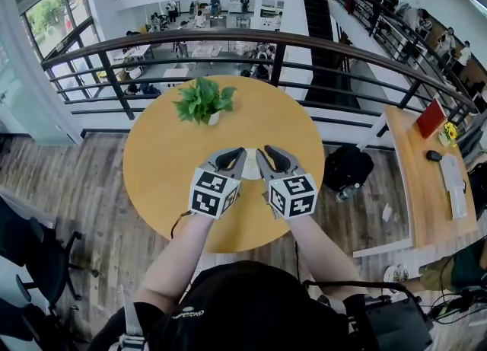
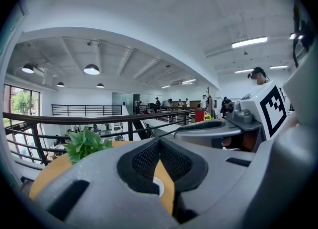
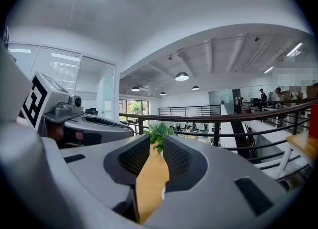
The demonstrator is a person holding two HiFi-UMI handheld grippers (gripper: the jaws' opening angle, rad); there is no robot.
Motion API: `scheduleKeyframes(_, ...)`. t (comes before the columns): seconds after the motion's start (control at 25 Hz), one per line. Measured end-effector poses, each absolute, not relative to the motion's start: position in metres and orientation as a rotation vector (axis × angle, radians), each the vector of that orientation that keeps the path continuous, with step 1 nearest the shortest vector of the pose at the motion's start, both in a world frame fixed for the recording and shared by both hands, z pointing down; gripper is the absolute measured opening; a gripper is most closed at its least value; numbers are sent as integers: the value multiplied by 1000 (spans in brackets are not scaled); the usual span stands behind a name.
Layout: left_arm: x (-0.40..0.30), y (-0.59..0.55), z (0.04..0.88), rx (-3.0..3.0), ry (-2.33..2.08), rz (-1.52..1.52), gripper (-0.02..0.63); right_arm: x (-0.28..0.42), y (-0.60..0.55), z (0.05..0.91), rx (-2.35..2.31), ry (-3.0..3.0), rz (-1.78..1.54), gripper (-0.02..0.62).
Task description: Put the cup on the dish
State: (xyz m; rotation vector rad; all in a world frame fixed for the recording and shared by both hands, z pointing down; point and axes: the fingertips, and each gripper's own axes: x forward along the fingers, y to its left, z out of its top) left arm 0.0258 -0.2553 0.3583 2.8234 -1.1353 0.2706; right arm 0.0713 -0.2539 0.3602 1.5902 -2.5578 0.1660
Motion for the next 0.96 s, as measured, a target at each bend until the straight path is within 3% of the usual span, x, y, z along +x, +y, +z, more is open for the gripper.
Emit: scheduleKeyframes(0.96,25,-260,372,2798,-1123,306,5,73,-256,372,1575,-2529,190,69)
